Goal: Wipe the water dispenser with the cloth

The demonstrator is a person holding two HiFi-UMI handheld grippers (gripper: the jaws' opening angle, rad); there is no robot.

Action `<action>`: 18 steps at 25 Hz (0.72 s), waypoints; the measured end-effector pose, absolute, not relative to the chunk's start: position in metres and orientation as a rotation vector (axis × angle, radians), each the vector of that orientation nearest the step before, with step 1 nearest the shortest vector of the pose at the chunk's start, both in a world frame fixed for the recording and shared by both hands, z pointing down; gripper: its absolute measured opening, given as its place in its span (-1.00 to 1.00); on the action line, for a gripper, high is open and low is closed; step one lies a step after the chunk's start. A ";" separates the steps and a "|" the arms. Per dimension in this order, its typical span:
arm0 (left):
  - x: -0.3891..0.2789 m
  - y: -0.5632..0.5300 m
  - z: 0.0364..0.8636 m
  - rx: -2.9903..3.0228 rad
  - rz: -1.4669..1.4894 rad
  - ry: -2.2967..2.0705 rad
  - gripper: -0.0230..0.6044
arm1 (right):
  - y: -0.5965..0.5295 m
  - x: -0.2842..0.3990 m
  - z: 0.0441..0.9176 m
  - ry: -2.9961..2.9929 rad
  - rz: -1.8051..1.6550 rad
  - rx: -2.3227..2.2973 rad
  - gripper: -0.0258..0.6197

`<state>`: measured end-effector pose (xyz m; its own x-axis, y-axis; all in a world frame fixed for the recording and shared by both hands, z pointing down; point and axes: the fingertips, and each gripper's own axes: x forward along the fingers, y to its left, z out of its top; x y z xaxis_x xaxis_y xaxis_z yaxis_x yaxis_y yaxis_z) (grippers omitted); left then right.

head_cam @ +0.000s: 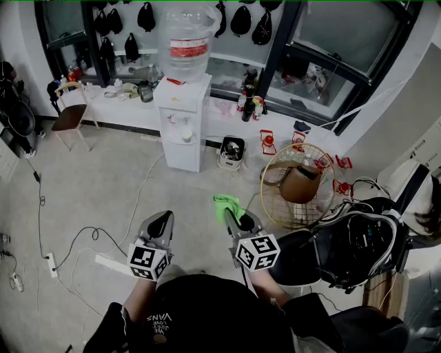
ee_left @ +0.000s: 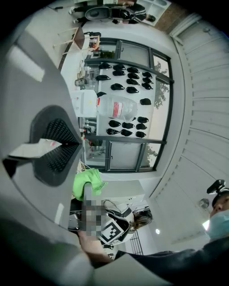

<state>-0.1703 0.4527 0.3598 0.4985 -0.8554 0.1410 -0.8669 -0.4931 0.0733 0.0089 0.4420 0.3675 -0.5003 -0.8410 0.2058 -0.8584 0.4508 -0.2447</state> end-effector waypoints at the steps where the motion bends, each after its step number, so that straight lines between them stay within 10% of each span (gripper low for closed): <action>1: -0.168 0.452 0.361 2.602 0.130 -1.504 -0.92 | 0.441 0.011 0.368 -2.631 0.488 1.540 -0.69; 18: -0.165 0.360 0.404 2.620 0.160 -1.422 -0.92 | 0.358 0.015 0.408 -2.616 0.535 1.591 -0.67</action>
<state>-0.1650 0.3597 0.4041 0.5435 -0.8225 0.1673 -0.8392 -0.5371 0.0858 0.0146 0.3584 0.4076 -0.4758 -0.8555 0.2042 -0.8670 0.4170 -0.2729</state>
